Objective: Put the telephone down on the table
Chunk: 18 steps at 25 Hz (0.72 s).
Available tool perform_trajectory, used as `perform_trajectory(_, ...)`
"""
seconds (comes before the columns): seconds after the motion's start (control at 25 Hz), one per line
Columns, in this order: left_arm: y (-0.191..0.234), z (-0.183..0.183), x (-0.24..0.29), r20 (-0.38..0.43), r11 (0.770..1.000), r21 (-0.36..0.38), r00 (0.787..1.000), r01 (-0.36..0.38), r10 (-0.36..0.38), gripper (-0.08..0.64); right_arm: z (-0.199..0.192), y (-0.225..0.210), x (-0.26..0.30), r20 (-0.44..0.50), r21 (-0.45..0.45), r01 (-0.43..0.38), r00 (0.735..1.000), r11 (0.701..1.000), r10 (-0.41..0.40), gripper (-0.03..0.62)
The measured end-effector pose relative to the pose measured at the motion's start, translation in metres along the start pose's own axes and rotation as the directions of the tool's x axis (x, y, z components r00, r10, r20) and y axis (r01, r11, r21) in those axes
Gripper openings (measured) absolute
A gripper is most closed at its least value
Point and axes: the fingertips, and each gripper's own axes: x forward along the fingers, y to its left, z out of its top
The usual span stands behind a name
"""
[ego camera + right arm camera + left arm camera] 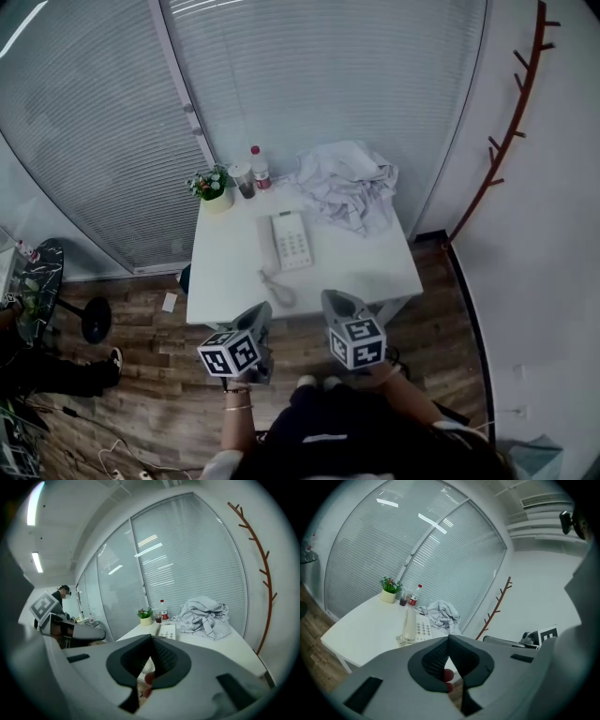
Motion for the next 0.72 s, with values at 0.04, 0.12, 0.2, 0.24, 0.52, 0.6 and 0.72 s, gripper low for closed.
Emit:
perform_trajectory(0.04, -0.001, 0.003, -0.001, 0.014, 1.0, 0.01, 1.0, -0.013, 0.012, -0.002, 0.001, -0.002, 0.0, 0.0, -0.002, 0.003, 1.0, 1.0, -0.003, -0.005)
perform_trajectory(0.12, -0.002, 0.009, -0.002, 0.055, 1.0, 0.013, 0.998, -0.022, 0.022, -0.002, 0.005, -0.005, 0.001, 0.0, -0.007, 0.004, 1.0, 1.0, -0.004, -0.005)
perform_trajectory(0.2, -0.004, 0.013, -0.003, 0.082, 1.0, 0.003, 0.997, -0.009, 0.009, -0.002, 0.007, -0.005, 0.002, -0.001, -0.008, -0.006, 1.0, 1.0, 0.006, -0.005)
perform_trajectory(0.24, -0.005, 0.012, -0.003, 0.086, 1.0, -0.001, 0.996, 0.001, -0.001, -0.002, 0.006, -0.005, 0.001, -0.001, -0.004, -0.014, 1.0, 1.0, 0.014, -0.005)
perform_trajectory(0.52, -0.007, 0.01, 0.003, 0.044, 1.0, 0.03, 0.999, 0.002, -0.003, -0.002, 0.007, -0.013, 0.005, 0.015, 0.003, -0.002, 1.0, 1.0, 0.002, -0.003)
perform_trajectory(0.6, -0.006, 0.012, 0.007, 0.042, 0.999, 0.041, 0.999, -0.002, 0.0, -0.002, 0.009, -0.016, 0.009, 0.021, -0.011, 0.016, 1.0, 1.0, -0.016, -0.003)
perform_trajectory(0.72, -0.001, 0.016, 0.015, 0.039, 0.999, 0.043, 0.999, -0.006, 0.005, -0.002, 0.012, -0.02, 0.016, 0.037, -0.024, 0.04, 0.999, 0.999, -0.039, -0.003)
